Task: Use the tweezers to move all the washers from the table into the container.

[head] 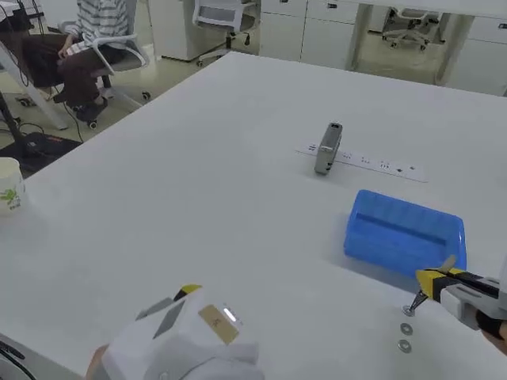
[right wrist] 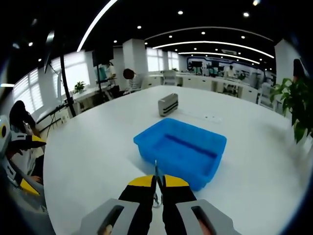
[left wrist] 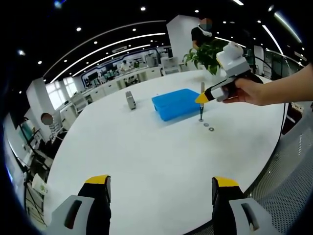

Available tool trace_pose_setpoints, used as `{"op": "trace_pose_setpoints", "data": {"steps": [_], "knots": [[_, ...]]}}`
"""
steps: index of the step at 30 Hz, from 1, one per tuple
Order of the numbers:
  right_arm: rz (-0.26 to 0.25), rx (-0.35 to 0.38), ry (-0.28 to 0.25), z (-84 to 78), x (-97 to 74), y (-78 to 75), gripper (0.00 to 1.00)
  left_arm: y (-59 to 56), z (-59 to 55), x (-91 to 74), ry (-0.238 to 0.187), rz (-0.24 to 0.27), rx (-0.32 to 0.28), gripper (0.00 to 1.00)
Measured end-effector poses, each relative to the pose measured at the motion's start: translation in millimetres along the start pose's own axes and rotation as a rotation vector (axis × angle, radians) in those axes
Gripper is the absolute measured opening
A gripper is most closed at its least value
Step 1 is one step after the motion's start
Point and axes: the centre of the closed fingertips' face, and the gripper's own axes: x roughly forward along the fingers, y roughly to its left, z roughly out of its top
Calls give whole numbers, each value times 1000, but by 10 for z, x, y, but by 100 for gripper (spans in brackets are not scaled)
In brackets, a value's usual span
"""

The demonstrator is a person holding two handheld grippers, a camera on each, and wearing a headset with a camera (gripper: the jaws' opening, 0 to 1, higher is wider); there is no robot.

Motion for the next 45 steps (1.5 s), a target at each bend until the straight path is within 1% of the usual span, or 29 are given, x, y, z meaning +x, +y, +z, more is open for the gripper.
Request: {"op": "trace_pose_setpoints", "data": {"steps": [2,8,10,12,15,18,19,23,26,29,31,35,37,39,42,45], "knots": [[0,-16,4,2,-3,15,2,3,-5,0,2,2,-1,87],[-5,-19,2,4,-26,47,1,6,-7,0,3,4,0,86],[2,-20,10,-1,-35,66,1,8,-6,1,2,4,0,86],[-4,-48,24,-6,-47,74,0,11,-7,1,3,6,0,86],[8,-46,40,2,-38,97,0,11,-2,1,0,5,-1,86],[8,-52,53,15,-34,103,0,10,1,0,-2,4,-1,86],[9,-53,50,27,-40,108,0,9,0,-1,-1,4,-1,86],[9,-53,32,118,-70,116,0,-4,0,0,0,-1,5,86],[14,-33,19,173,-89,86,0,-11,7,-3,-5,-4,7,86],[25,-4,16,192,-96,79,0,-8,17,-8,-11,-3,2,87],[30,2,16,220,-93,120,0,-9,22,-10,-14,-3,0,87],[39,-29,14,322,-131,176,0,-24,27,-12,-17,-11,-1,88],[45,-38,5,378,-143,197,0,-17,37,-15,-23,-6,-1,88],[54,-53,2,435,-149,228,0,2,55,-22,-34,0,-12,89],[57,-82,-1,515,-147,228,0,21,77,-33,-47,5,-28,90],[58,-94,-10,607,-146,215,0,25,97,-41,-60,7,-31,91]]}}
